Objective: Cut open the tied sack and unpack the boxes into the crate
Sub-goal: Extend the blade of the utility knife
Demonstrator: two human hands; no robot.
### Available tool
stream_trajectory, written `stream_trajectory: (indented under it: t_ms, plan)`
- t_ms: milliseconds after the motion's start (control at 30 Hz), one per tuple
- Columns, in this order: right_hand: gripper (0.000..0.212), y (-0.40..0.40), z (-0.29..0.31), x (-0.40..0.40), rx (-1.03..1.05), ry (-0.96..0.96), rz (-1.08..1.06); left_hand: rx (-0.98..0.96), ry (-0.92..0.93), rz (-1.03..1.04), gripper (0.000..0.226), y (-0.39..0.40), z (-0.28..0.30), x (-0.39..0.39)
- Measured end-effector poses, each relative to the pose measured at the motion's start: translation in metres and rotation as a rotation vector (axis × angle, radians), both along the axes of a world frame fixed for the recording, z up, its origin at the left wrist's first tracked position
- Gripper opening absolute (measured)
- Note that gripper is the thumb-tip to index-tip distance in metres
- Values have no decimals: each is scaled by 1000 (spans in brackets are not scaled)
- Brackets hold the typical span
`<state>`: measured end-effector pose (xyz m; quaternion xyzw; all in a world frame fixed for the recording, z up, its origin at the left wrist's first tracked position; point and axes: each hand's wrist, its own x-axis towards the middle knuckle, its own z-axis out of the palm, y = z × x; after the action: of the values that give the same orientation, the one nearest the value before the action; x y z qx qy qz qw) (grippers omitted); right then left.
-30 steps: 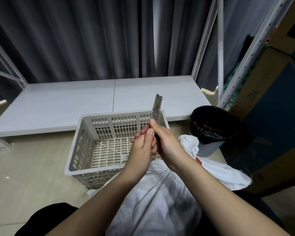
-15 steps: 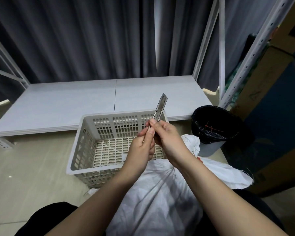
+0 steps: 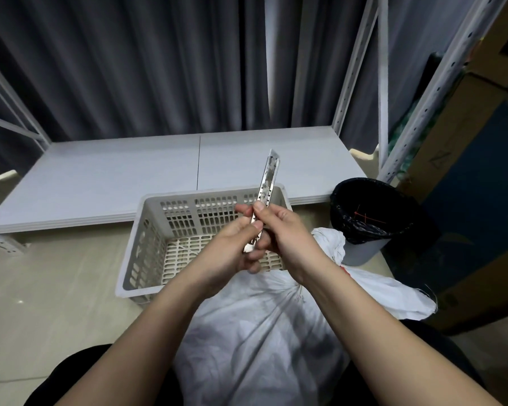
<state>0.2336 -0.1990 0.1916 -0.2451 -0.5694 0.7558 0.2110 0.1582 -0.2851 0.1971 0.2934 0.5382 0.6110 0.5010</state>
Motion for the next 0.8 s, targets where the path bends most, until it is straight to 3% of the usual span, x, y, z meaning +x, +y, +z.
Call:
stream_trajectory:
  t_ms: [300, 633, 800]
  plan:
    - [28, 2, 0, -3, 3, 51, -12, 19, 247, 168, 31, 7, -10, 10]
    - [50, 4, -11, -9, 106, -50, -115, -105, 151, 311, 43, 8, -12, 20]
    - [48, 5, -13, -10, 90, -58, -79, -162, 149, 351, 47, 8, -14, 21]
